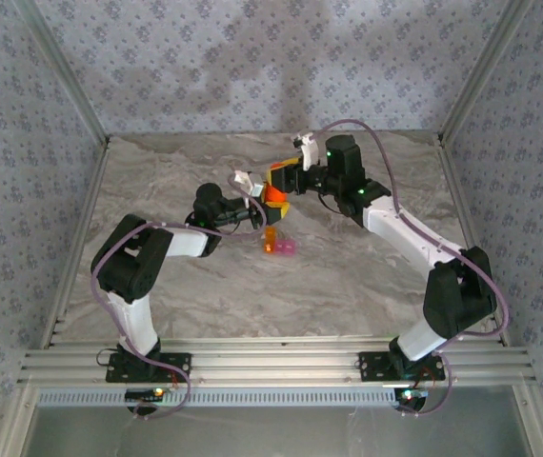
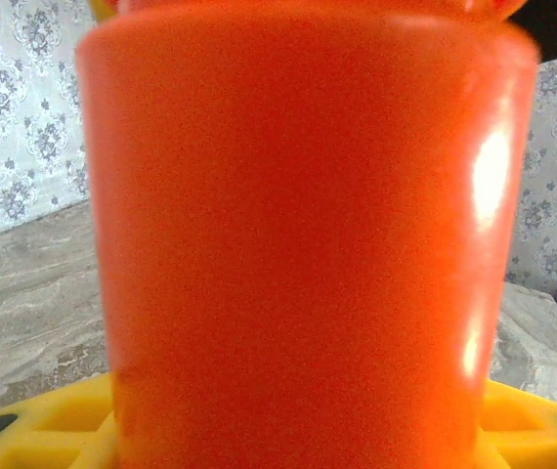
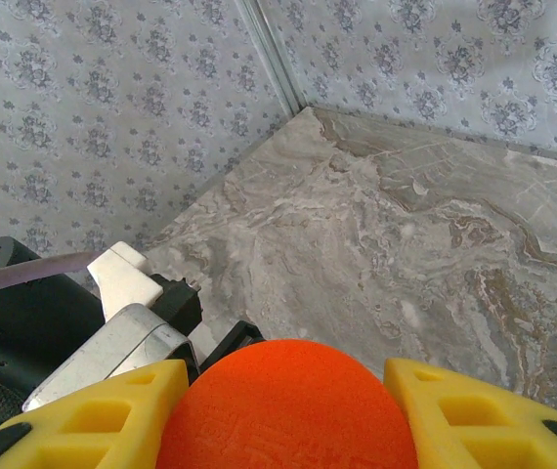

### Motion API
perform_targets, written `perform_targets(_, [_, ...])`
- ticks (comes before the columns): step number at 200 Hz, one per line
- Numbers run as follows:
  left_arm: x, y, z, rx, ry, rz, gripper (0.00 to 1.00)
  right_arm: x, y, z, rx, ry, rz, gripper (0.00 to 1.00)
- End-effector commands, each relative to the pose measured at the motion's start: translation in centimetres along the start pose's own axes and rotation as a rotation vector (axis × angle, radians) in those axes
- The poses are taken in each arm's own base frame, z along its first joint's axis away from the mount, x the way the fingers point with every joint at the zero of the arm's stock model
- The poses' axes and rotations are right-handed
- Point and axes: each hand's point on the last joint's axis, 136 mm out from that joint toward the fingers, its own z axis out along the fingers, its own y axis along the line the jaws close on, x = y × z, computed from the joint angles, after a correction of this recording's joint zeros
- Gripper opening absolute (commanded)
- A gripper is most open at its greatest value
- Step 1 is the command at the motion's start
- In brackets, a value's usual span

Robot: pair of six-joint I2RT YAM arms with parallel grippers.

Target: Sort the pills into containers

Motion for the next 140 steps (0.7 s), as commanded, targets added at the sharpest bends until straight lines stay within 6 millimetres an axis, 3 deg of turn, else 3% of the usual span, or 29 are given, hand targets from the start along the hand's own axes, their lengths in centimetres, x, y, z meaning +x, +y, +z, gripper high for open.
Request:
perform_targets(1, [-7.1,-0.3,-0.7,-0.036,-0.186,0.149,0.0,7.1,0.2,1.2,-0.021,0.208,0.108,0.17])
perform_targets(53, [-7.1,-0.1,-0.9,-0.044,-0.182,0.154,0.0,6.9,0.0,0.5,0.019,0.247,0.03,0.17])
perform_targets(140, [-7.1,0.4,-1.1,-0.056,-0.181,0.148,0.0,8.6,-0.7,0.2,0.059,0.322,-0.006,0.17])
